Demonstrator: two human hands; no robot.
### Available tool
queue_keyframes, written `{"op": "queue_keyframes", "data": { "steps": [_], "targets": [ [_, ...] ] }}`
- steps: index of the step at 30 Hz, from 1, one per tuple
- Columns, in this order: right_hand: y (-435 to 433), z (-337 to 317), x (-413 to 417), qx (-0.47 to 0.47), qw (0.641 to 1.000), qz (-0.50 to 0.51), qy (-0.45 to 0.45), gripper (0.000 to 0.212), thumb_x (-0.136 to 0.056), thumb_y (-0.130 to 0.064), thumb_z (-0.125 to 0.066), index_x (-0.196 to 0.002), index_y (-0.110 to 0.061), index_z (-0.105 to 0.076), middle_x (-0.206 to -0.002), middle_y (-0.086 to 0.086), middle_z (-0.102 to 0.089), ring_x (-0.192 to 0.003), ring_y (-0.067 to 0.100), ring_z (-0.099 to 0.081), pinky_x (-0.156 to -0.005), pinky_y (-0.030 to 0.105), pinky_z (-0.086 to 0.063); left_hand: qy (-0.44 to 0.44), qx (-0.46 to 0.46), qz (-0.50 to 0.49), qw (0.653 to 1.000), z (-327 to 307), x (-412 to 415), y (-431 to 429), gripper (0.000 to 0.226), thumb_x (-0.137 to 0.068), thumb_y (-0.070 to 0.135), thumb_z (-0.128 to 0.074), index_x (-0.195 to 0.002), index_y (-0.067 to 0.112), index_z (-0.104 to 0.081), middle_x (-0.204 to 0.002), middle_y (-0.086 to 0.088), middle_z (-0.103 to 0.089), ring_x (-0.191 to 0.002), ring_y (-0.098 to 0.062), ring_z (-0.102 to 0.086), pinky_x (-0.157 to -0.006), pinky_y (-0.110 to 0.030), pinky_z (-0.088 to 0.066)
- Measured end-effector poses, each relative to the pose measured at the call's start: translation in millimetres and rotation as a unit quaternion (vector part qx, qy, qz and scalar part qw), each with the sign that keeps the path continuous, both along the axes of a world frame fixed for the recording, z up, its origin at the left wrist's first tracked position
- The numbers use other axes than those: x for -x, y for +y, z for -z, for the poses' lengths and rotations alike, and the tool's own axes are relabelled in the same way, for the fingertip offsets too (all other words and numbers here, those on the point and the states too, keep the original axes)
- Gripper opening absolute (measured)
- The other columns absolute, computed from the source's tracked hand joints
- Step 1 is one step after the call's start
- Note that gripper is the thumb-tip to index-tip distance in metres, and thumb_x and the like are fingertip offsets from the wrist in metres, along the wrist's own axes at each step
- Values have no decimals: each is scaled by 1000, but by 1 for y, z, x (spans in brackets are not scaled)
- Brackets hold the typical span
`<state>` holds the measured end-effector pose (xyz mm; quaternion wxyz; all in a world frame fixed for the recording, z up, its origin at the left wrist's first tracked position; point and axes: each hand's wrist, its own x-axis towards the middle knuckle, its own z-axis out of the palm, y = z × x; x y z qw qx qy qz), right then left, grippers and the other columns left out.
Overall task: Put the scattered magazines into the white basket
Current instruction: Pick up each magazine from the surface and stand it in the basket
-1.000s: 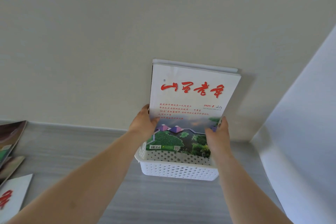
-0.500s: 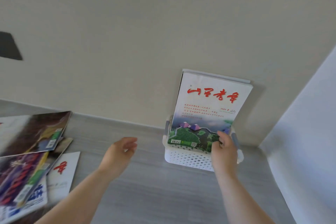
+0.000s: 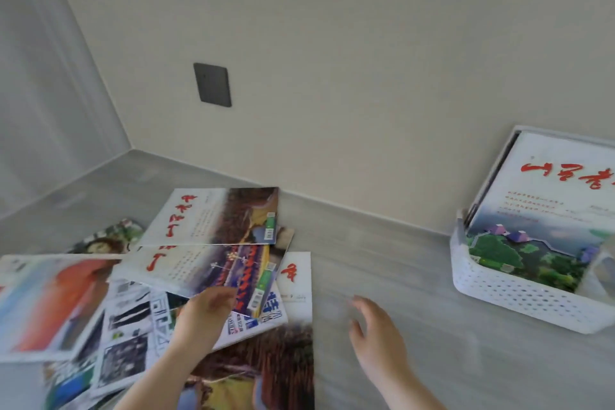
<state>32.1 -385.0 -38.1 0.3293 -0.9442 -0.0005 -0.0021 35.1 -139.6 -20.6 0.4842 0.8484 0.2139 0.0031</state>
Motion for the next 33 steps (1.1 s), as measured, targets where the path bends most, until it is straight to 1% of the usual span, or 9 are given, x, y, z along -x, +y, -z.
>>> {"op": "queue_keyframes", "data": {
  "steps": [6, 14, 20, 22, 25, 27, 29, 31, 33],
  "targets": [
    [108, 25, -5, 71, 991, -111, 39, 55, -92, -41, -35, -141, -30, -14, -155, -6, -1, -142, 11, 1, -115, 28, 0, 2, -22, 10, 1000, 6, -13, 84, 23, -86, 2, -48, -102, 5, -64, -94, -10, -67, -69, -16, -56, -59, -20, -44],
    [163, 51, -21, 159, 983, -54, 71, 59, -88, -59, -22, -141, -39, -4, -155, 1, 10, -142, 20, 13, -112, 39, 14, -11, -145, 47, 988, 24, -62, 142, 32, -84, 11, -55, -116, 12, -57, -133, -12, -48, -119, -29, -46, -94, -32, -37],
    [169, 57, -24, 214, 972, -46, 82, 63, -85, -65, -16, -140, -42, 6, -155, 0, 15, -141, 19, 17, -107, 34, 26, 35, -312, 191, 930, 22, -117, 149, 62, -85, 35, -52, -139, 24, -23, -154, 2, -15, -139, -20, -21, -110, -35, -26],
    [170, 56, -25, 223, 969, -47, 92, 65, -82, -68, -11, -139, -43, 8, -154, -1, 16, -141, 19, 17, -107, 33, 25, 55, -348, 234, 906, 23, -131, 146, 64, -85, 42, -50, -140, 25, -21, -153, 2, -20, -137, -20, -27, -108, -35, -30],
    [170, 51, -25, 240, 968, -40, 63, 75, -74, -72, 4, -141, -41, -3, -156, 6, 1, -143, 22, -1, -112, 36, 16, 48, -393, 264, 879, 20, -146, 144, 52, -86, 47, -46, -132, 25, -36, -136, 1, -49, -117, -19, -51, -92, -31, -45],
    [173, 40, -24, 271, 960, -32, 59, 78, -81, -66, 5, -129, -31, -46, -137, 13, -49, -125, 25, -48, -113, 31, 11, 22, -448, 321, 834, 16, -154, 145, 39, -88, 46, -41, -120, 24, -45, -120, 0, -59, -102, -19, -59, -85, -30, -49],
    [180, 28, -24, 258, 961, -50, 91, 71, -87, -59, -3, -111, -31, -63, -114, 6, -67, -102, 21, -65, -110, 28, 7, 14, -500, 381, 778, 15, -159, 147, 30, -92, 37, -37, -114, 19, -48, -113, -3, -61, -96, -20, -60, -81, -30, -49],
    [176, 29, -22, 229, 967, -58, 92, 73, -81, -67, -6, -130, -30, -46, -138, 12, -47, -127, 22, -46, -109, 26, 18, 10, -543, 408, 734, 17, -160, 146, 27, -92, 21, -39, -118, 15, -43, -114, -7, -60, -96, -22, -59, -77, -30, -48],
    [168, 45, -20, 184, 980, -48, 55, 74, -76, -73, -3, -141, -38, -7, -155, 0, 0, -142, 12, 1, -106, 25, 25, -2, -558, 405, 724, 22, -159, 145, 35, -90, 12, -41, -125, 14, -39, -115, -8, -59, -96, -23, -59, -76, -30, -47]
  ]
}}
